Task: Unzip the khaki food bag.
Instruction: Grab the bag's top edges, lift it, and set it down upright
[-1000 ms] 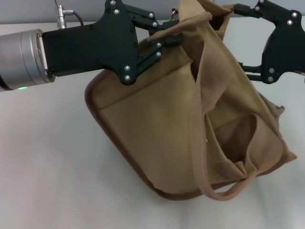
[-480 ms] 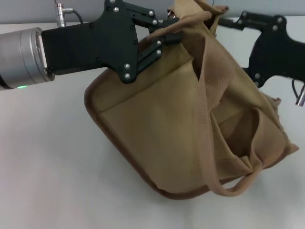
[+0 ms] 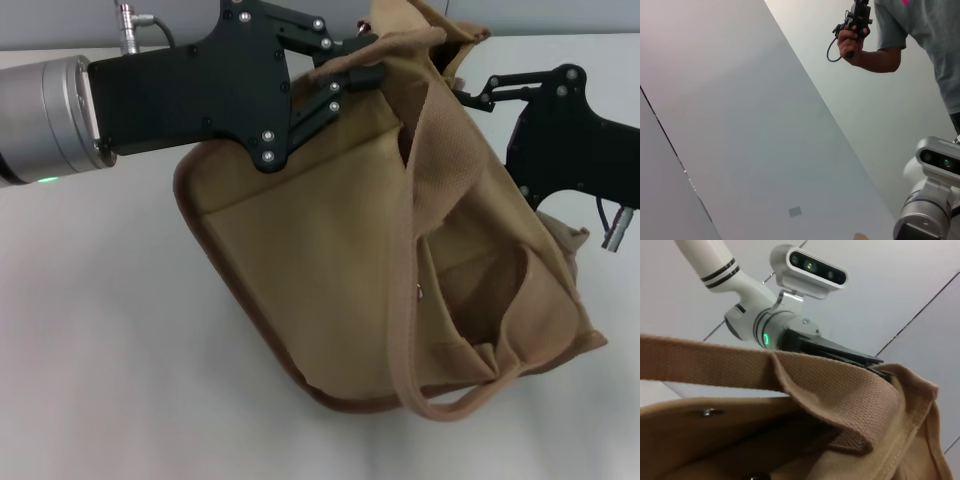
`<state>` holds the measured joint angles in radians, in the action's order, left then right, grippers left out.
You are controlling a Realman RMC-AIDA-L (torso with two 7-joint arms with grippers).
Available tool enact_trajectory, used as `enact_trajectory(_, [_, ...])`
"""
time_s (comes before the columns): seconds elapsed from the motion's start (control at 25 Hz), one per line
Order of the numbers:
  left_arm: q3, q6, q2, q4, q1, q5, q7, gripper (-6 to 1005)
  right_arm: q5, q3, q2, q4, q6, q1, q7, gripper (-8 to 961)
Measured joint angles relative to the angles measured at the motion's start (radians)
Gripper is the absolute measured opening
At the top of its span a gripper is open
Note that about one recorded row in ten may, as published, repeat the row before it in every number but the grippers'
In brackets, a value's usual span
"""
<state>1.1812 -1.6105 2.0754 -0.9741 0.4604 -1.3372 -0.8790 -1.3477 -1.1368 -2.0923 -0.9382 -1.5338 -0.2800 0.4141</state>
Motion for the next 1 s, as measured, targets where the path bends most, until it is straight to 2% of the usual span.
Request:
enact_trajectory(0.16, [0.000,0.000,0.000,0.000,0.001,0.000,0.000,93,0.002,-0.006,0.000,-0.006,0.001,0.007,-0.004,221])
enact_trajectory(0.36, [0.000,0.000,0.000,0.001,0.001,0.000,0.000,94,0.004,-0.006,0.000,-0.011,0.001,0.015,-0.024,219])
enact_trajectory(0.56, [0.001,0.000,0.000,0.006,0.002,0.001,0.000,94,0.009,-0.021,0.000,-0.002,0.012,0.011,-0.040,326])
enact_trajectory(0.8, [0.002,0.000,0.000,0.009,0.003,0.001,0.000,94,0.059,-0.111,0.000,-0.005,0.101,0.019,-0.110,422])
enact_trajectory(1.0, [0.002,0.000,0.000,0.010,0.005,0.003,0.000,94,0.120,-0.150,0.000,0.008,0.118,0.018,-0.120,333])
